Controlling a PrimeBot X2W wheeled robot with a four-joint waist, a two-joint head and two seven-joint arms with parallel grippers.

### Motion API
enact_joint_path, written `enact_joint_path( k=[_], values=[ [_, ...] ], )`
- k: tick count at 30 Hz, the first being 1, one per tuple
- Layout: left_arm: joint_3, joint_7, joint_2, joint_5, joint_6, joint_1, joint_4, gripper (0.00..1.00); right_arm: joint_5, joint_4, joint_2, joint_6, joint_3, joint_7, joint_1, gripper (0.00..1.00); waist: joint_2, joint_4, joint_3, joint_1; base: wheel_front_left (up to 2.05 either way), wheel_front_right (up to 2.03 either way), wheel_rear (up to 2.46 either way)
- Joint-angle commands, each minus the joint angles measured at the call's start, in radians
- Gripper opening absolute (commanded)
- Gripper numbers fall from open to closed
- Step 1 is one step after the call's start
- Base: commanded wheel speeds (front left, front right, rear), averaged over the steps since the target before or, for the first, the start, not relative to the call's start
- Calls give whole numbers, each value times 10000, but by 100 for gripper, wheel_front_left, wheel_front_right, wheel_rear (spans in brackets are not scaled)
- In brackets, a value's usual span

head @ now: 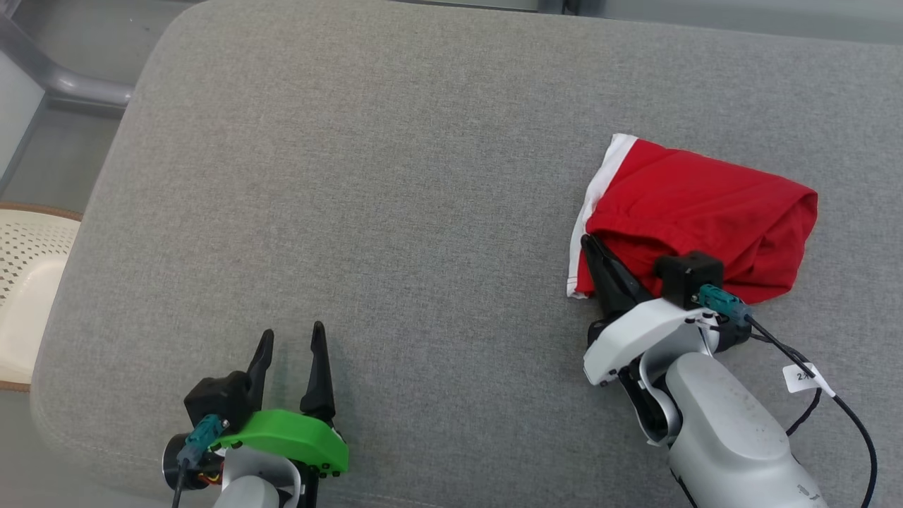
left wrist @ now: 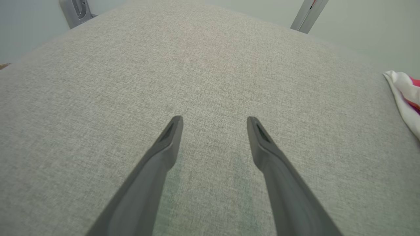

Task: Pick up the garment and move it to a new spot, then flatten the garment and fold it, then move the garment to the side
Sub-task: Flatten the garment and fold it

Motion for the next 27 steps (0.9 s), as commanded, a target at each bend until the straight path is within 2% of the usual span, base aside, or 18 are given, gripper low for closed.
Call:
enact_joint_path(
  k=[1, 8, 14, 23, 27],
  values=[
    [-25, 9, 40, -60, -18, -188, 12, 100, -21, -144, -35, -2, -63, -21, -170, 0, 0, -49, 2, 0, 0, 0, 0],
    [-146, 7, 41, -92, -62, -152, 156, 100, 193, -580, -32, -2, -31, -21, -295, 0, 0, -57, -239, 0, 0, 0, 0],
    [-299, 9, 40, -153, -102, -59, 212, 100, 456, -886, -28, -2, 93, -21, -970, 0, 0, 211, -510, 0, 0, 0, 0],
    [-826, 9, 40, -382, -69, 94, 235, 100, 928, -878, -18, 0, 980, -21, -3367, 0, 0, 1232, -859, 0, 0, 0, 0],
    [-936, 9, 40, -398, 9, 164, 271, 100, 1862, -1760, -36, -2, 1729, -22, -4605, 0, 0, 1464, -1017, 0, 0, 0, 0]
  ],
)
